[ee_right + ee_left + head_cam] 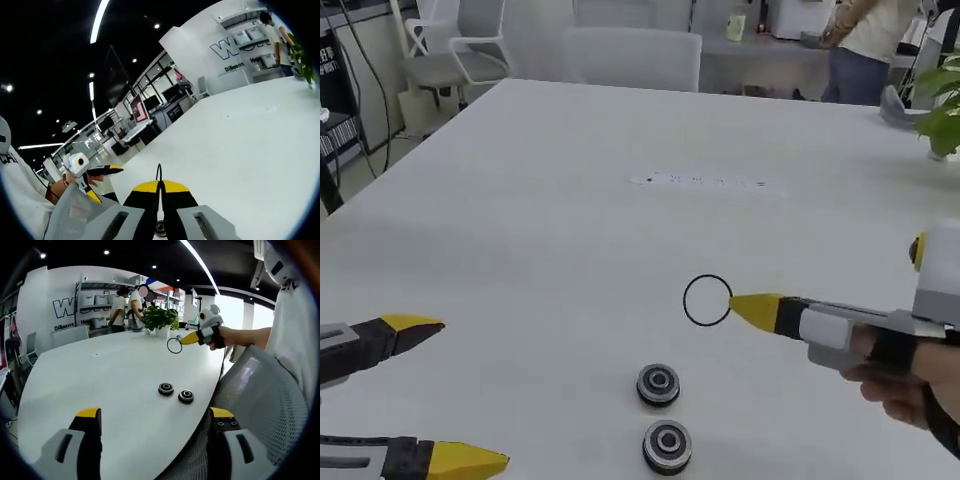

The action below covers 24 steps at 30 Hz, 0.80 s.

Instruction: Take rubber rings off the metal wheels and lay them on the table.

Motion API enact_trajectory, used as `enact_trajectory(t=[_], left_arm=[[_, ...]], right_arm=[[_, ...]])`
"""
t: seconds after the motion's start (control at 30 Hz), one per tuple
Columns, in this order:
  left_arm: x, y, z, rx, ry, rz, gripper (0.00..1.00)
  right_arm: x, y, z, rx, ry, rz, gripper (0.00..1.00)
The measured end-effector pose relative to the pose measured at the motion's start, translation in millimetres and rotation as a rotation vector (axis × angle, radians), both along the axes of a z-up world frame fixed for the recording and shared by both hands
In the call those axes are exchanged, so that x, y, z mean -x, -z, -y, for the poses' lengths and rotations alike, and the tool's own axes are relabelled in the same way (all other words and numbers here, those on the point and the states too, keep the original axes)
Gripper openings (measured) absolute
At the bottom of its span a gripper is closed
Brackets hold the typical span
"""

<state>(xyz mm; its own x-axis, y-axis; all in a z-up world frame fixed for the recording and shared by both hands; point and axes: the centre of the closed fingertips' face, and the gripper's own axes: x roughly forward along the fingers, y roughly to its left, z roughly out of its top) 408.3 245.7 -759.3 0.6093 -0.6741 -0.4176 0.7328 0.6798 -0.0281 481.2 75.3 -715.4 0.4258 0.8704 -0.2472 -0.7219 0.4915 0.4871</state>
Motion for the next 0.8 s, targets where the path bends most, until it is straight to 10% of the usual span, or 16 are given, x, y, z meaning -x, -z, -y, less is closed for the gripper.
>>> enact_trajectory(t=[0.8], left_arm=[[3.3, 5.9, 3.2, -0.010, 0.023, -0.024, 0.87]], right_arm=[[12.5, -27.4, -72.0, 0.088, -0.231, 0.159, 0.00]])
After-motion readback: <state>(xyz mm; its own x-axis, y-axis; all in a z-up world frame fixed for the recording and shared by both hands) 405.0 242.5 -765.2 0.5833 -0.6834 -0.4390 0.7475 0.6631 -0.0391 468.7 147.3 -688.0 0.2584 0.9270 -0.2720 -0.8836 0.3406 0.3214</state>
